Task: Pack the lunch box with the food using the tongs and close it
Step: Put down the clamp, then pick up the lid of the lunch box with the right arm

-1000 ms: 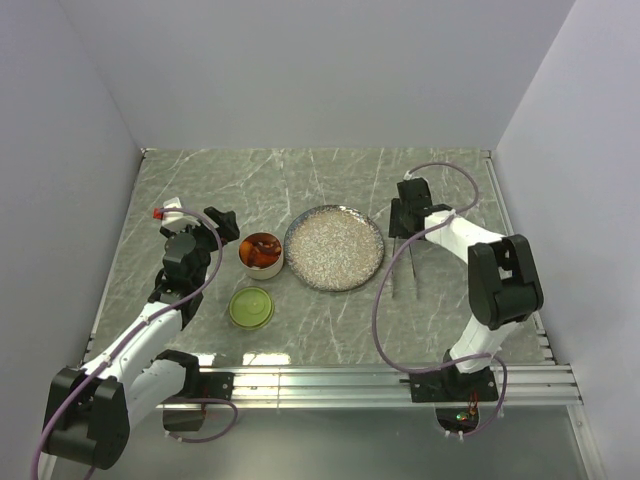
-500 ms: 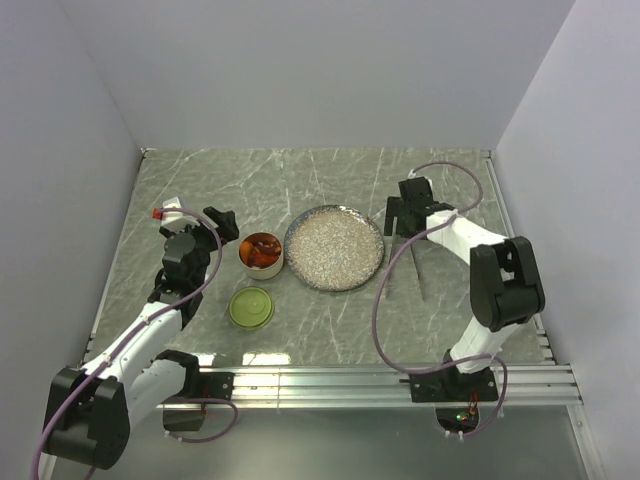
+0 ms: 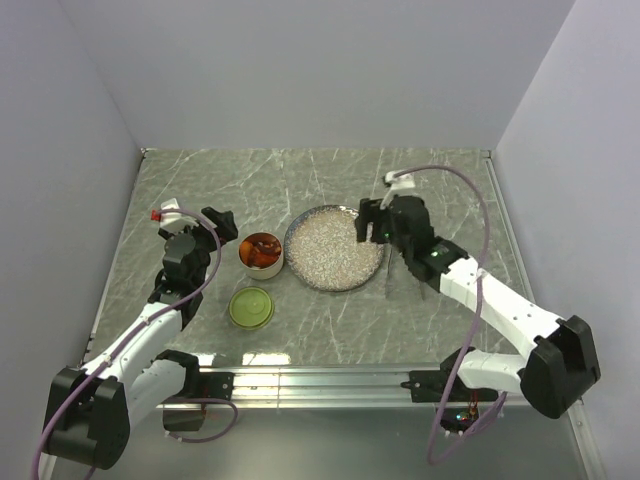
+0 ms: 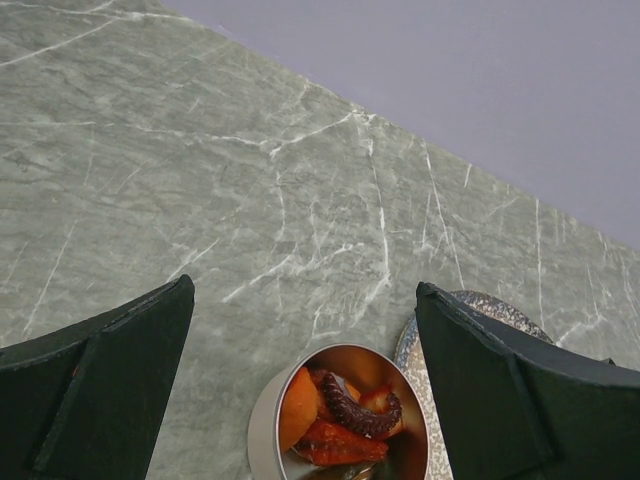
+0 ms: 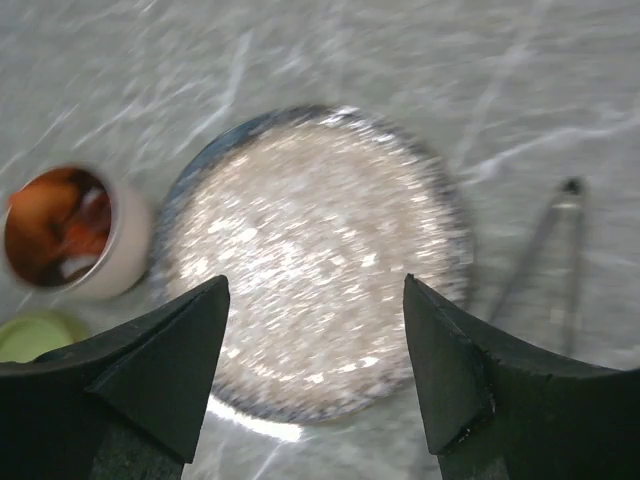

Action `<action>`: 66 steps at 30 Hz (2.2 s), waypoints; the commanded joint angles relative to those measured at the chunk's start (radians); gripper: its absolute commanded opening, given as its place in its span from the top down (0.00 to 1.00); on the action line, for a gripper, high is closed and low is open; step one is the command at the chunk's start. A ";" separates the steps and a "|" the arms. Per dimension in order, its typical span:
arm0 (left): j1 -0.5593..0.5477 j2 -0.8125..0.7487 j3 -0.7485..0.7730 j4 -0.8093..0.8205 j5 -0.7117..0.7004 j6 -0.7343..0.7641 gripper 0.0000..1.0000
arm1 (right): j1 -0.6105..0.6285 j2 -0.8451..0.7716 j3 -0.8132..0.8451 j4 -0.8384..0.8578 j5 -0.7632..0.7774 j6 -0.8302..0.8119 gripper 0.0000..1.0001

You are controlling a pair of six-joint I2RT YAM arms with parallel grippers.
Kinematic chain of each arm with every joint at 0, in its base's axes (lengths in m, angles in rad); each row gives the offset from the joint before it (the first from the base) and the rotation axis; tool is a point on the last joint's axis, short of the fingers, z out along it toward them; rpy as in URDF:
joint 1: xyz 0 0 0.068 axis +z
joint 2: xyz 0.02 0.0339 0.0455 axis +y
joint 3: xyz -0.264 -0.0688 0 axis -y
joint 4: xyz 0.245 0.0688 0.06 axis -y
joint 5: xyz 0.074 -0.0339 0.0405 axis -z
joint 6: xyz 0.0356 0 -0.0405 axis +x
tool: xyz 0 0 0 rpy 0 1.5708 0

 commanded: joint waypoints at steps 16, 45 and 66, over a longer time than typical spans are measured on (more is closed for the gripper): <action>0.005 -0.032 -0.033 0.038 -0.069 -0.035 0.01 | 0.500 0.579 0.190 0.286 -0.196 0.086 0.48; 0.005 -0.058 -0.045 0.041 -0.055 -0.036 0.01 | 0.589 0.815 0.342 0.145 -0.046 0.145 0.55; 0.005 -0.071 -0.048 0.040 -0.052 -0.036 0.01 | 0.587 0.852 0.349 0.054 0.017 0.168 0.66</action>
